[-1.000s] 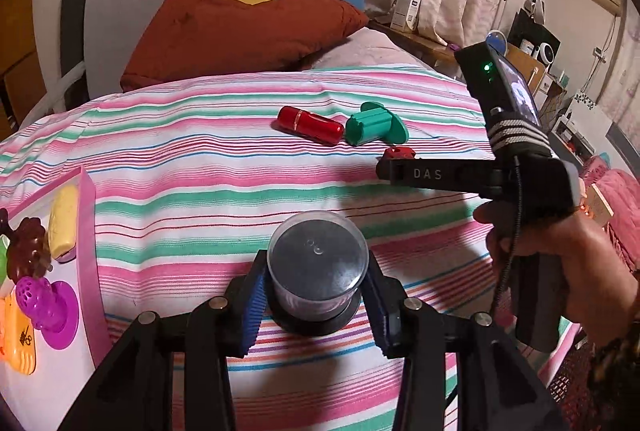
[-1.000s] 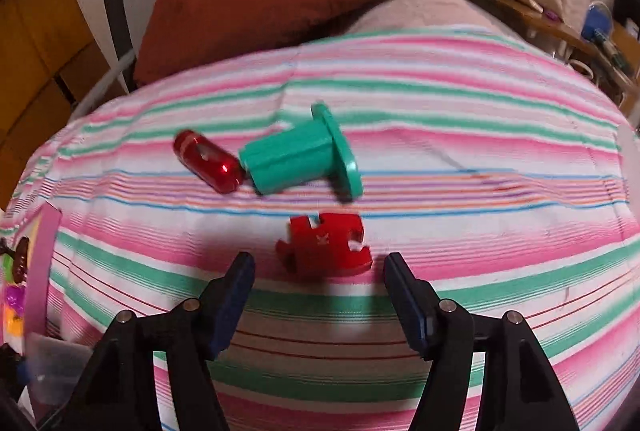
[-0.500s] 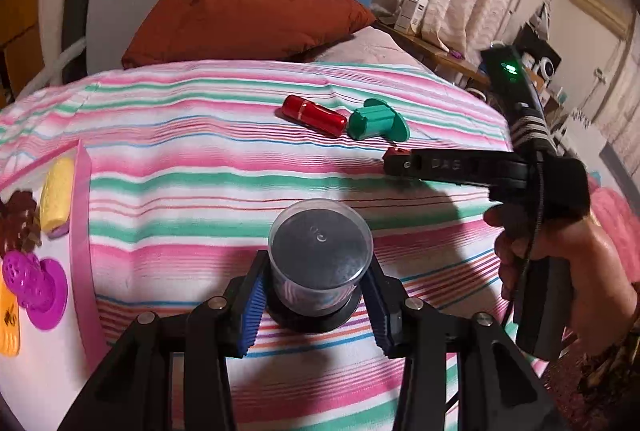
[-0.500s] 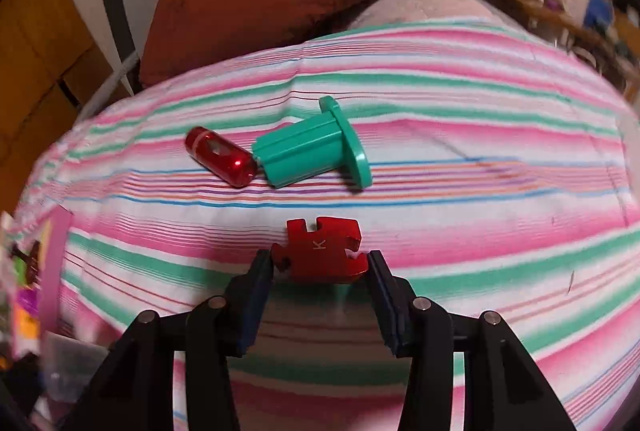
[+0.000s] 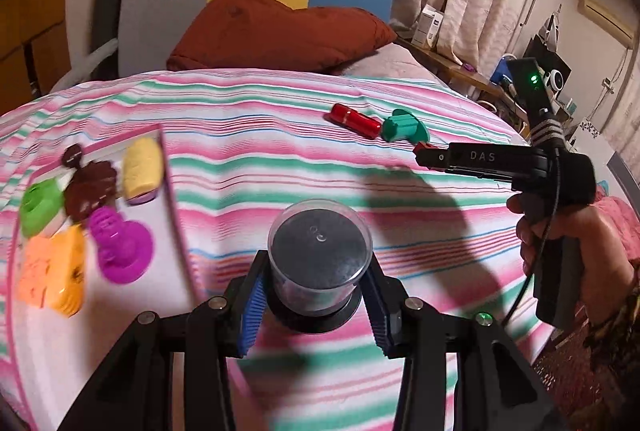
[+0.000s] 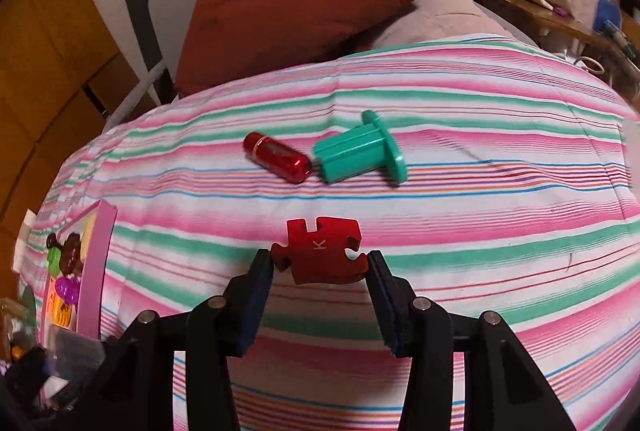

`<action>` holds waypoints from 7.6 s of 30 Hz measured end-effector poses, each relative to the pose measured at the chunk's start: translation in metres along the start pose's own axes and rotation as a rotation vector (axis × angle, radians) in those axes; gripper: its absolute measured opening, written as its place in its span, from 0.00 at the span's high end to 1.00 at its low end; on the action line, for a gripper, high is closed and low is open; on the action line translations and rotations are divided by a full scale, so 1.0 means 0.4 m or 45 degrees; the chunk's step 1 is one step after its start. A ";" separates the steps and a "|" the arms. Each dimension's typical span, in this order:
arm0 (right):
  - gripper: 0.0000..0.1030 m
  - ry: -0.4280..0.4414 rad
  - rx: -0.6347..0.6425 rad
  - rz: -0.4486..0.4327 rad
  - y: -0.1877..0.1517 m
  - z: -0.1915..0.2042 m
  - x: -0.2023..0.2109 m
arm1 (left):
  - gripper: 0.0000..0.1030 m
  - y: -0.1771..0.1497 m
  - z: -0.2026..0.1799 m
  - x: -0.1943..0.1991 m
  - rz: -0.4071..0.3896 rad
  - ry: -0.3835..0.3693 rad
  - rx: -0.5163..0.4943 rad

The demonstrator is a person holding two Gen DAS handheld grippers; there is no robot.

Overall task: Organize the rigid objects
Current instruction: 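Carry the cylinder toward the tray with left tool while right tool carries the puzzle piece, then lower the red puzzle piece into the tray and open the right tool, then set the cylinder down in the tray and open the left tool, then move both tools to the red capsule and green suction toy, then grasp the green suction toy with right tool while left tool approaches the red capsule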

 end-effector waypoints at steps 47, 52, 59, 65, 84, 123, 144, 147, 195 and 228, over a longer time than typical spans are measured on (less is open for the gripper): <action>0.53 0.072 0.127 -0.012 -0.057 0.137 0.027 | 0.56 -0.139 0.418 0.330 -0.114 0.269 0.452; 0.53 0.134 0.133 -0.035 -0.066 0.173 0.056 | 0.56 -0.146 0.413 0.356 -0.184 0.249 0.487; 0.53 0.265 0.254 -0.090 -0.109 0.292 0.119 | 0.56 -0.147 0.367 0.342 -0.172 0.210 0.408; 0.53 0.361 0.312 -0.125 -0.148 0.370 0.169 | 0.56 -0.153 0.330 0.327 -0.149 0.174 0.342; 0.53 0.490 0.718 -0.004 -0.309 0.729 0.158 | 0.56 -0.173 0.392 0.381 -0.236 0.209 0.419; 0.46 0.209 0.335 0.030 -0.185 0.420 0.099 | 0.56 -0.133 0.338 0.364 -0.236 0.130 0.384; 0.46 -0.144 0.261 0.003 -0.064 0.106 0.017 | 0.56 -0.026 0.076 0.233 -0.089 -0.024 0.098; 0.46 -0.167 0.267 0.001 -0.058 0.099 0.024 | 0.56 0.010 0.046 0.198 -0.075 -0.072 0.133; 0.43 -0.206 -0.274 0.041 0.021 -0.151 0.046 | 0.49 0.378 -0.047 -0.529 0.222 0.087 0.448; 0.73 0.279 -0.677 0.111 0.132 -0.263 -0.176 | 0.68 0.205 0.000 -0.386 -0.076 -0.156 0.322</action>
Point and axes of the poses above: each gripper's, at about its wrist camera, not at the fingertips, and x roughly against the way its jaws point, z to its left, y to its top, the point moved 5 cm from there along -x, roughly the way its jaws point, and after that the axes turned 7 degrees about -y, right-handed, at the moved point
